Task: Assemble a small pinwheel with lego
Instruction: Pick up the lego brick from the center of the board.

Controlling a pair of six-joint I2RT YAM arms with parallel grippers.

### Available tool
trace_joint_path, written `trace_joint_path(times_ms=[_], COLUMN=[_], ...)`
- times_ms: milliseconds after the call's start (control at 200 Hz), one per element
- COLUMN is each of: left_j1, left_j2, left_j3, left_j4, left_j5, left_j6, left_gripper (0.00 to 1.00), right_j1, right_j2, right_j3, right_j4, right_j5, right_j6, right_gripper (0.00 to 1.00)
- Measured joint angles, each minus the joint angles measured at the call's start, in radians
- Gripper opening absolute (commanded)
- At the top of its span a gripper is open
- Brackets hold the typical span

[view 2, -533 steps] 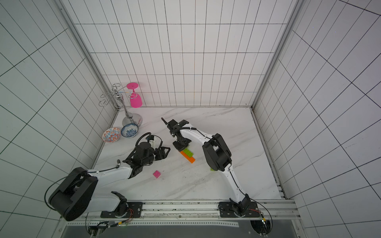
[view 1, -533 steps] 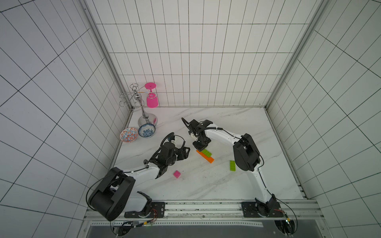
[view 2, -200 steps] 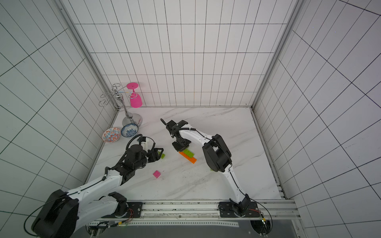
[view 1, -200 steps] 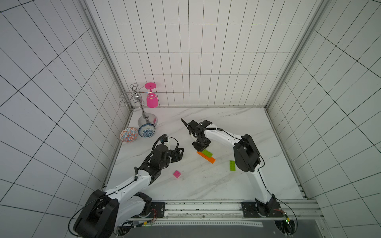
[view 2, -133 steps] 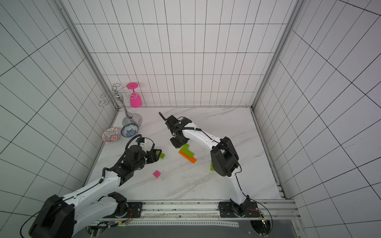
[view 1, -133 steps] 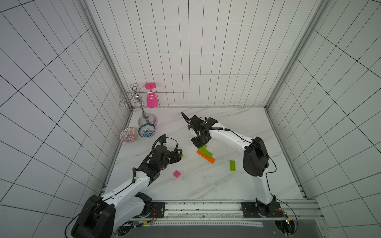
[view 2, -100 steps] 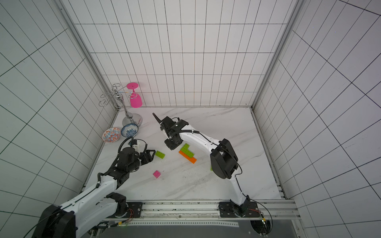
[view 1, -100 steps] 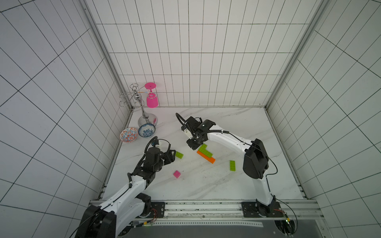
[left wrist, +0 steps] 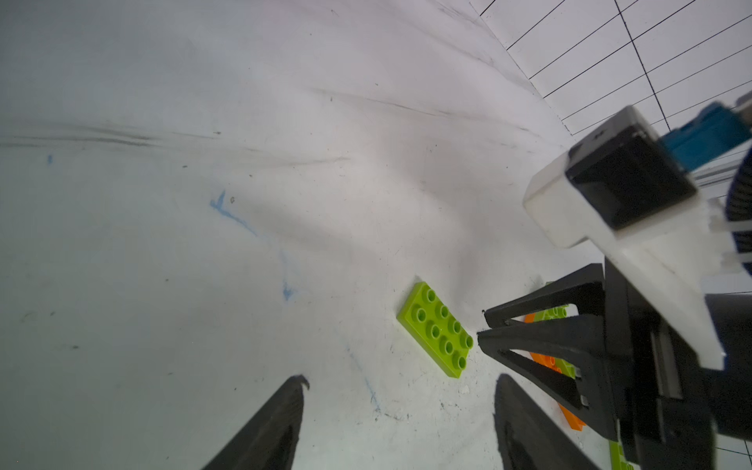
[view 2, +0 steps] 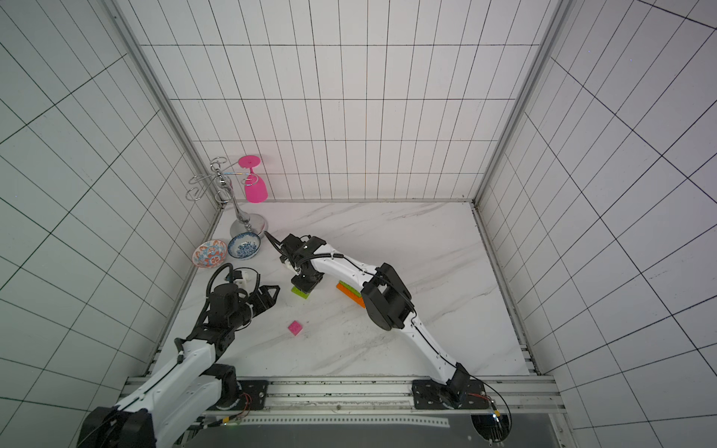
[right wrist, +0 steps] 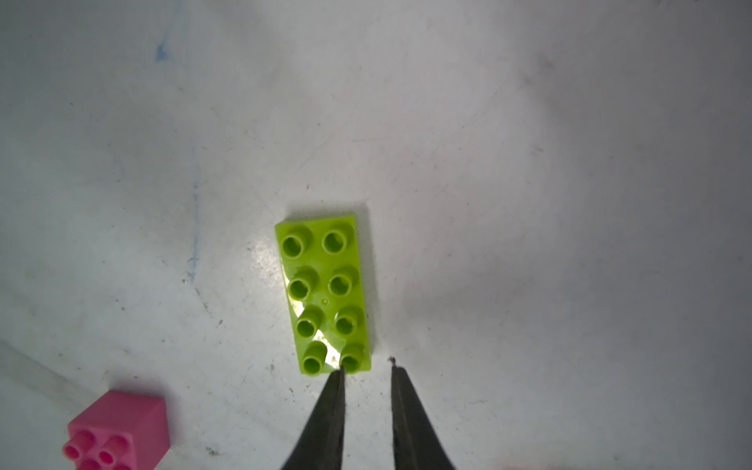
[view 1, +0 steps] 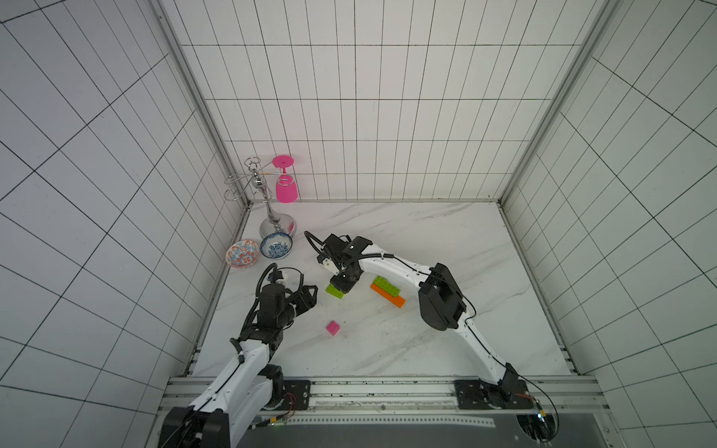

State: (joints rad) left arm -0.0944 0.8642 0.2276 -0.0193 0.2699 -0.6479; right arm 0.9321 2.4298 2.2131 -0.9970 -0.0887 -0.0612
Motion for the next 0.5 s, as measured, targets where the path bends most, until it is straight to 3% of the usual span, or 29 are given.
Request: trace_joint_path(times_ms=[500], left_j1=[0.000], left_j2=[0.000], left_j3=[0.000], left_j4=[0.000], left_j5=[0.010], left_j6=[0.000], left_gripper=[0.75], right_j1=[0.000], right_j2=[0.052], right_j3=[0.054], right_j4=[-0.044], right_j5=[-0.014], right_j6=[-0.008], right_gripper=[0.21])
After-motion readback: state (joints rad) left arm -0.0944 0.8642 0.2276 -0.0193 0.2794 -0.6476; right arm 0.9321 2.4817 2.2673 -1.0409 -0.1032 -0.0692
